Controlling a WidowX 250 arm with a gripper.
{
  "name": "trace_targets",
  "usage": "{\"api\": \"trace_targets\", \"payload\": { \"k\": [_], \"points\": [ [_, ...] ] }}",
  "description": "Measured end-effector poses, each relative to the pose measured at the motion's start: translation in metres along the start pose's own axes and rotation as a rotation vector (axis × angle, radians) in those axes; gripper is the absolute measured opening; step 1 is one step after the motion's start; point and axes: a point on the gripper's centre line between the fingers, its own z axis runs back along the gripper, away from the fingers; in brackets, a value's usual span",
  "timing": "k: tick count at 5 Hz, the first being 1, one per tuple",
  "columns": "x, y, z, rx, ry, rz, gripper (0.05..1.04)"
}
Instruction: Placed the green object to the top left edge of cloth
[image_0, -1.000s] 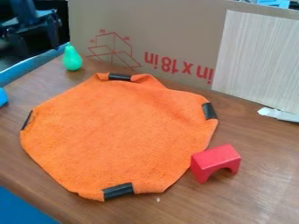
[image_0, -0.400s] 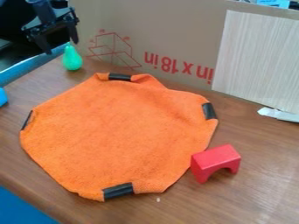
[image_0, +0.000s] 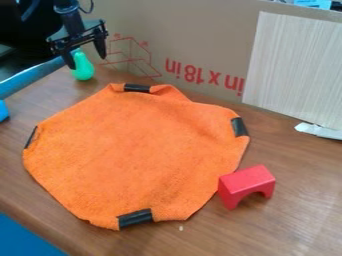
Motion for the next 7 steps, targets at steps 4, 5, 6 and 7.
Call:
{"api": "trace_targets", "payload": {
  "k": [4, 5, 6, 7],
  "points": [
    [0.023, 0.002, -0.014, 0.074, -0.053, 0.068, 0.693],
    [0.022, 0.001, -0.015, 0.068, -0.046, 0.083, 0.428],
    [0.013, 0.003, -0.010, 0.063, -0.031, 0.059, 0.421],
    [0.005, 0.004, -0.006, 0.059, 0.002, 0.043, 0.412]
  ]
}}
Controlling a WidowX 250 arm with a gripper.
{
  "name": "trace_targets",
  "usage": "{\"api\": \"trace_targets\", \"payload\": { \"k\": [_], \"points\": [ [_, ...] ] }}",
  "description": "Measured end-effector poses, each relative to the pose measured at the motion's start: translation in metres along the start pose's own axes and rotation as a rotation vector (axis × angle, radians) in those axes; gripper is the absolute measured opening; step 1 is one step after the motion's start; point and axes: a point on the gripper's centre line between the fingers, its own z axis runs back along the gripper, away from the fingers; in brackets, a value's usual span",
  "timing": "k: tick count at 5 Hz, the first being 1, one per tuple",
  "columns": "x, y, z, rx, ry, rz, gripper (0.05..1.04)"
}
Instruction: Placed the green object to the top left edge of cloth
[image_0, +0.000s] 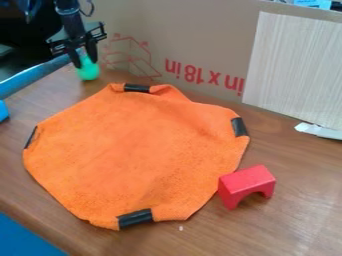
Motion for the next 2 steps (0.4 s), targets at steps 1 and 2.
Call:
{"api": "trace_targets", "payload": {
  "k": [1, 2],
  "points": [
    [-0.016, -0.003, 0.005, -0.016, 0.036, -0.021, 0.379],
    [-0.039, -0.015, 0.023, -0.051, 0.062, -0.064, 0.379]
  ]
}}
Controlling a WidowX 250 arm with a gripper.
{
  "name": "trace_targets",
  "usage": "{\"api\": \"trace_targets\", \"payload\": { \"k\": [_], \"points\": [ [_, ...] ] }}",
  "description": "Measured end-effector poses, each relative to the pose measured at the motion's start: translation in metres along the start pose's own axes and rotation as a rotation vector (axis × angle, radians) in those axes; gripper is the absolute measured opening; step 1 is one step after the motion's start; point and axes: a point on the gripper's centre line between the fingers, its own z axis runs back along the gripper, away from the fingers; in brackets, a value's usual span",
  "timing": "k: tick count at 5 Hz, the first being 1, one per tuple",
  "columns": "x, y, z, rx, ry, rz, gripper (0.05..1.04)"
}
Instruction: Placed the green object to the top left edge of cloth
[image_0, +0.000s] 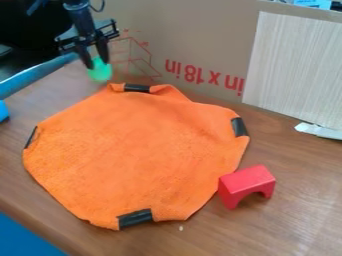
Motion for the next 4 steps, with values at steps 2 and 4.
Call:
{"api": "trace_targets", "payload": {
  "k": [2, 4],
  "points": [
    [-0.060, -0.014, 0.028, -0.041, 0.095, -0.105, 0.378],
    [-0.077, -0.007, 0.015, 0.014, 0.146, -0.127, 0.378]
  ]
}}
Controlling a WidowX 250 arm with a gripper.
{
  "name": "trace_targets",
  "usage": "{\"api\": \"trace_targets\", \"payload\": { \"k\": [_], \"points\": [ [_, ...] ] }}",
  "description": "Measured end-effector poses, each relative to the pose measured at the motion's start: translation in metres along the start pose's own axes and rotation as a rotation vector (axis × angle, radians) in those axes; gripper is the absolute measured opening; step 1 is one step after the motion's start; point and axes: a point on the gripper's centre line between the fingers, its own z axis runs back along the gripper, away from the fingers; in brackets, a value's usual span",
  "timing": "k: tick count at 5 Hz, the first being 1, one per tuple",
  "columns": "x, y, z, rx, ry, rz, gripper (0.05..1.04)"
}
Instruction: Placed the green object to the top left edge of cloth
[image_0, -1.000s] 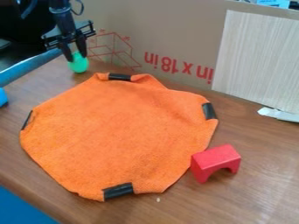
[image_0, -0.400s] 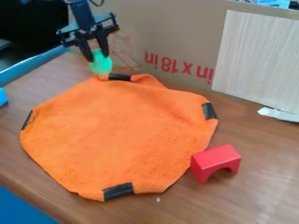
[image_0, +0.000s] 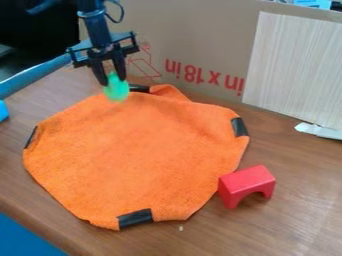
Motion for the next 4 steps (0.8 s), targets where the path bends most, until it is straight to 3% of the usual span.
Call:
{"api": "trace_targets", "payload": {
  "k": [1, 3, 4],
  "points": [
    [0.001, 0.001, 0.001, 0.005, -0.002, 0.008, 0.378],
    [0.006, -0.004, -0.018, 0.029, 0.139, 0.038, 0.378],
    [0.006, -0.003, -0.018, 0.028, 0.183, 0.049, 0.378]
  ]
}}
